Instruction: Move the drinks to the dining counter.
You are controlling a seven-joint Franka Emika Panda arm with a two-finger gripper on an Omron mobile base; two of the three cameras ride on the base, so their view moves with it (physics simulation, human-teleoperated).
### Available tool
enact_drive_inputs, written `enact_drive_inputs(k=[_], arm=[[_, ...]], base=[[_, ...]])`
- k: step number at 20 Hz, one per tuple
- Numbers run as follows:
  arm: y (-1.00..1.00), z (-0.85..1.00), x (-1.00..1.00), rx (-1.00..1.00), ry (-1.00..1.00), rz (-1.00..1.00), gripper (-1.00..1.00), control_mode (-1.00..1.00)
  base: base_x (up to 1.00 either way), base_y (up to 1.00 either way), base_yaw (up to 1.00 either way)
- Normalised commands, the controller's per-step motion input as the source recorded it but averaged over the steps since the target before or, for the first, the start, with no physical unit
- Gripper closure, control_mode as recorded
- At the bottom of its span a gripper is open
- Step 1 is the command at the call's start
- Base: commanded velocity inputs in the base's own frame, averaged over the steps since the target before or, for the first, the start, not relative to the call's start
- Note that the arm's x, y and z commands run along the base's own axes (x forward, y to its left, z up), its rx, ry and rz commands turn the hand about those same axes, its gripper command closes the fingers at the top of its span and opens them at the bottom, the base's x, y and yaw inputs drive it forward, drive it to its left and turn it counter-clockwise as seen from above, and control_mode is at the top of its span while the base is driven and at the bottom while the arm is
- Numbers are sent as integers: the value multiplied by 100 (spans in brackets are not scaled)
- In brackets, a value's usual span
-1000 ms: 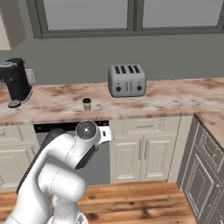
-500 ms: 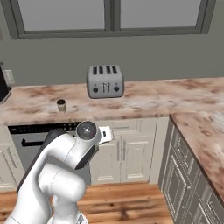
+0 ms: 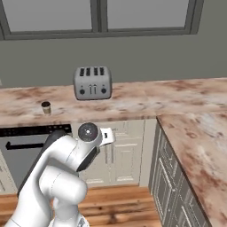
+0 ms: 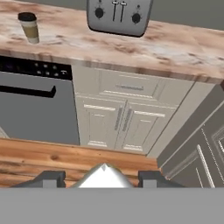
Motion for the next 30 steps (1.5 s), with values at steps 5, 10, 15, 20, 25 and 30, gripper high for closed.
enact_drive_inputs(k=[5,10,15,20,25,30], arm=[[0,0,0,0,0,0,100,100],[0,0,0,0,0,0,100,100],[0,0,0,0,0,0,100,100],[0,0,0,0,0,0,100,100],[0,0,0,0,0,0,100,100],[0,0,0,0,0,0,100,100]], base=[[0,-61,-4],[0,-61,-11],[0,-39,-23],[2,-17,-31],[6,-10,-35],[14,-10,-35]])
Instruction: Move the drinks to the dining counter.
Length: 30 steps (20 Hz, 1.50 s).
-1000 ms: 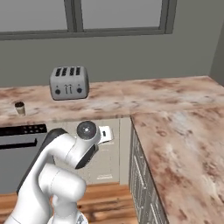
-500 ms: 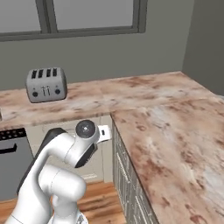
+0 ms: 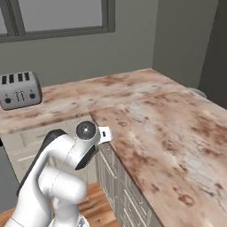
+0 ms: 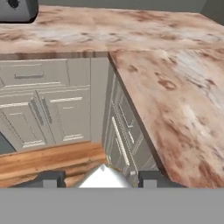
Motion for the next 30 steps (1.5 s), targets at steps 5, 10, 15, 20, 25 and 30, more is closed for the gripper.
enact_drive_inputs(k=[5,10,15,20,25,30], arm=[[0,0,0,0,0,0,100,100],[0,0,0,0,0,0,100,100],[0,0,0,0,0,0,100,100],[0,0,0,0,0,0,100,100],[0,0,0,0,0,0,100,100],[0,0,0,0,0,0,100,100]], base=[[22,-6,-36],[28,-2,-34],[32,0,-32],[39,0,-32],[47,-6,-31],[49,-19,-37]])
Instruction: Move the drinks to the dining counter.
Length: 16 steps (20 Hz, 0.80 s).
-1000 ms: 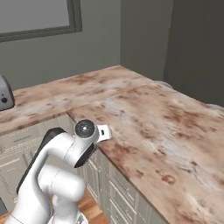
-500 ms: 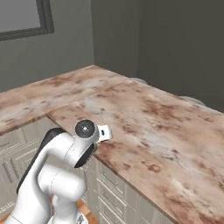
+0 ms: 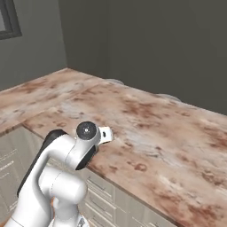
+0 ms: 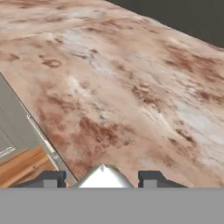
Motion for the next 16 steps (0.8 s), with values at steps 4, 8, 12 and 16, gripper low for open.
enact_drive_inputs(k=[4,8,12,16], arm=[[0,0,0,0,0,0,100,100],[0,0,0,0,0,0,100,100],[0,0,0,0,0,0,100,100],[0,0,0,0,0,0,100,100]], base=[[46,-16,-42],[43,-14,-41],[48,-5,-30],[51,0,-8]])
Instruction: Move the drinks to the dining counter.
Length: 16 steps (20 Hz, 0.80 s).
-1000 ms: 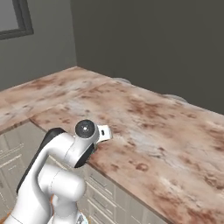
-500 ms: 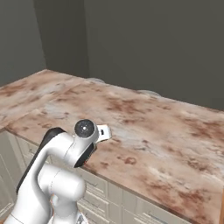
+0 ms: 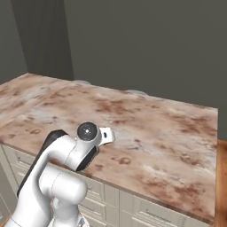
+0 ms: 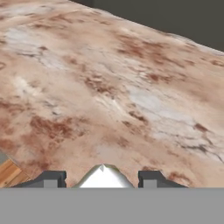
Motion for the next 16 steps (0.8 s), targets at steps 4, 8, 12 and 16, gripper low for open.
enact_drive_inputs(k=[4,8,12,16], arm=[[0,0,0,0,0,0,100,100],[0,0,0,0,0,0,100,100],[0,0,16,0,0,0,100,-100],[0,0,34,0,2,-1,100,-100]], base=[[35,0,0],[17,0,0],[5,0,0],[0,0,0]])
